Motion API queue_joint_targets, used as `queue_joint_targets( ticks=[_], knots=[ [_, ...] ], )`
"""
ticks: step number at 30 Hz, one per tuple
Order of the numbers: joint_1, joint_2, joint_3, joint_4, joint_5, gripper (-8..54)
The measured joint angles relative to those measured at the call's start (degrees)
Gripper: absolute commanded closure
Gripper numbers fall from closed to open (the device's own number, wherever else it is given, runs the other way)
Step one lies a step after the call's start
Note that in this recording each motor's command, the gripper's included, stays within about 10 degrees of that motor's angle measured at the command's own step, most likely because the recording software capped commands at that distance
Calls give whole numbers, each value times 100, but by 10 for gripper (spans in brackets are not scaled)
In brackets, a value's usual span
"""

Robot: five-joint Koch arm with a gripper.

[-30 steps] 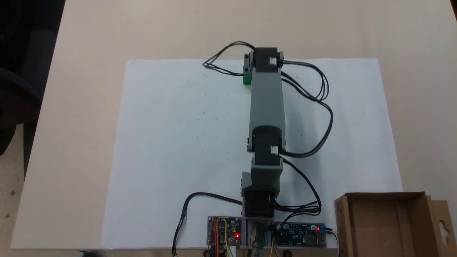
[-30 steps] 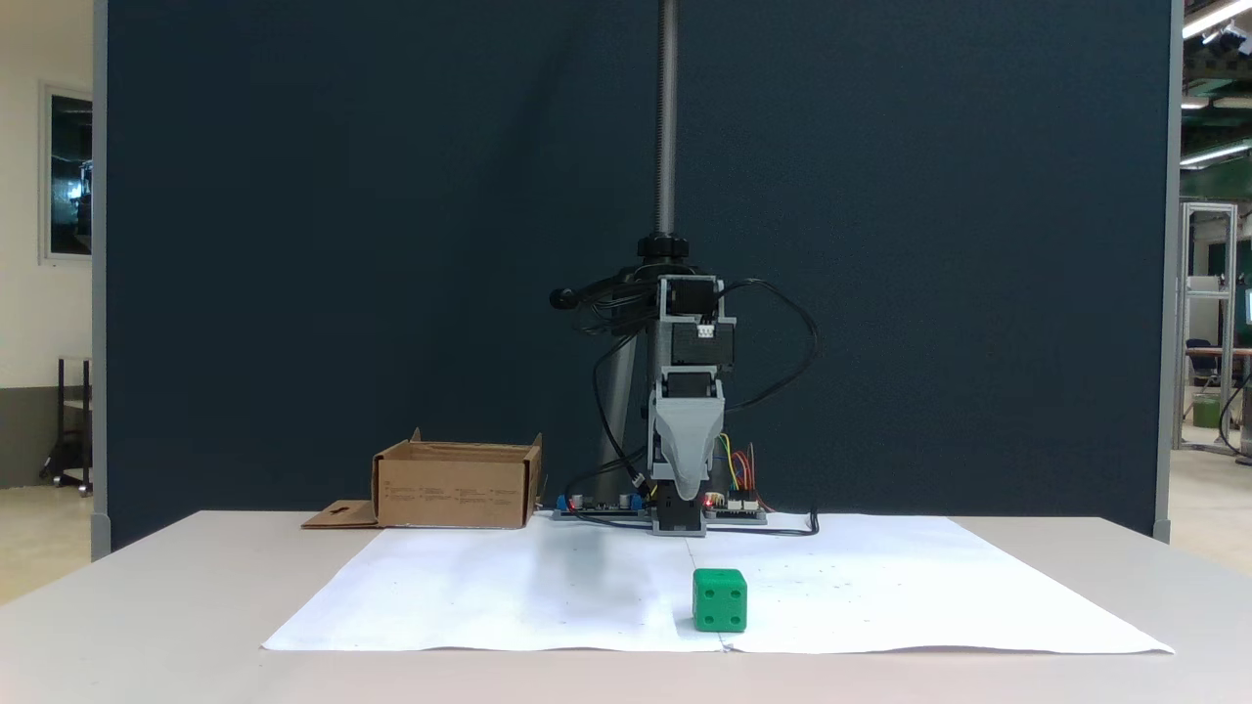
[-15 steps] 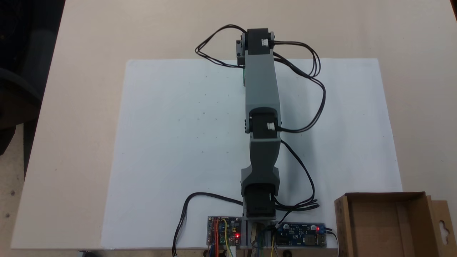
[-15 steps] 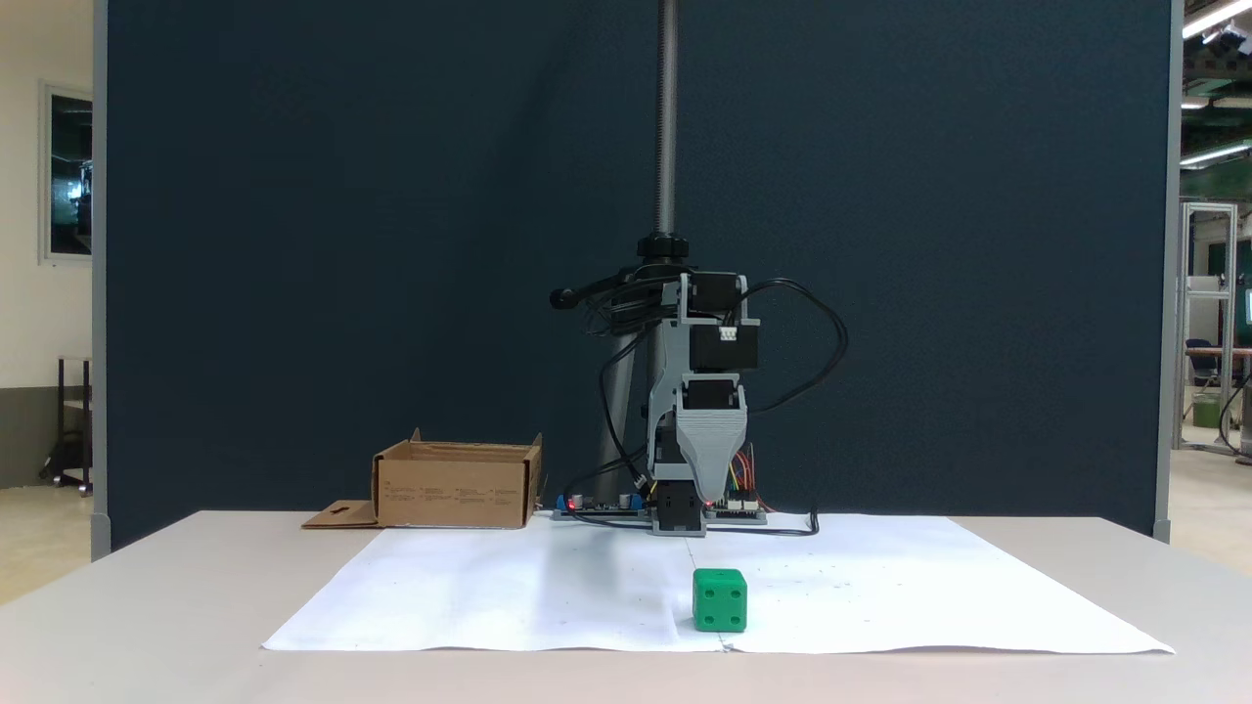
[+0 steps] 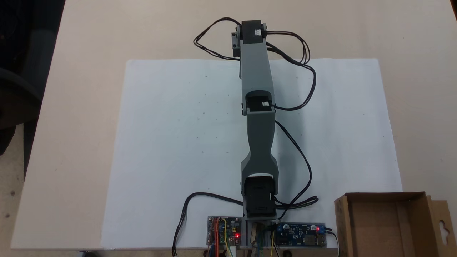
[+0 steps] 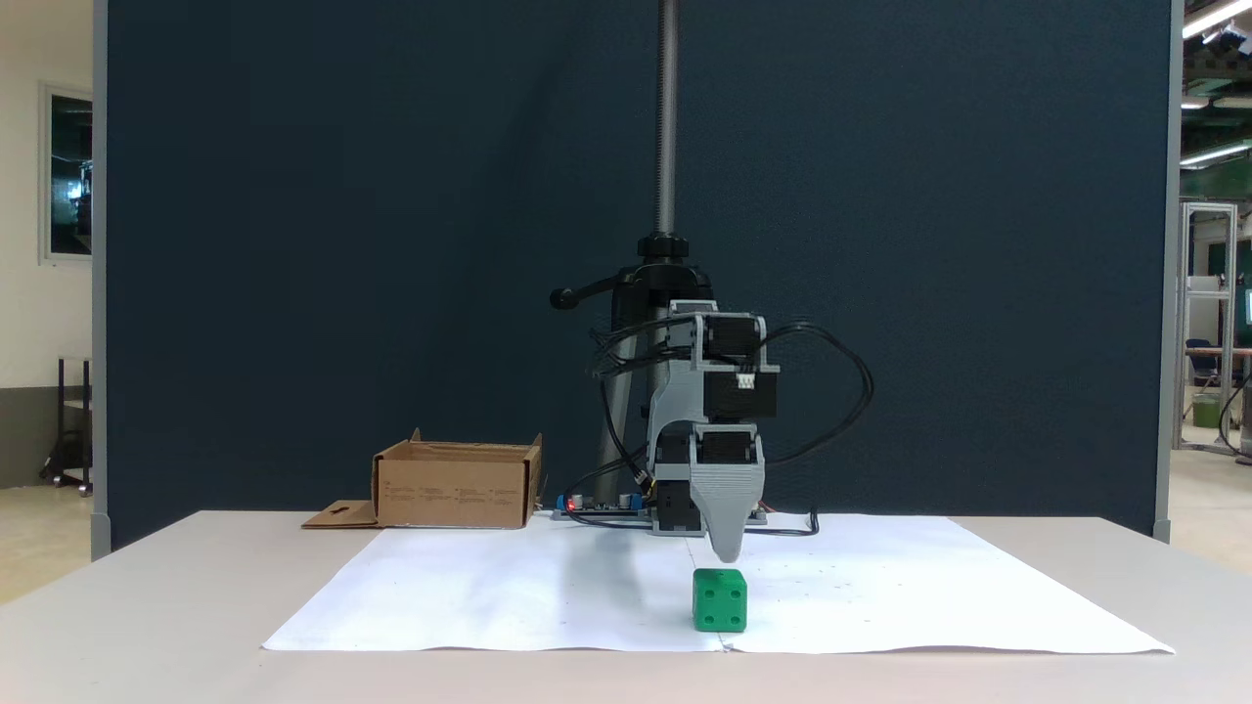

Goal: Grasp a green dice and put it in the bin.

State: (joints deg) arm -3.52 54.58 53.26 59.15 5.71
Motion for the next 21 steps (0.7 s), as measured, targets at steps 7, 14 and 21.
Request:
queue_joint_targets(
  ticks=[7, 14, 21],
  knots=[
    [18, -123, -9, 0, 0, 40],
    [18, -308, -9, 0, 9, 40],
    [18, -580, 0, -18, 9, 41]
  ],
)
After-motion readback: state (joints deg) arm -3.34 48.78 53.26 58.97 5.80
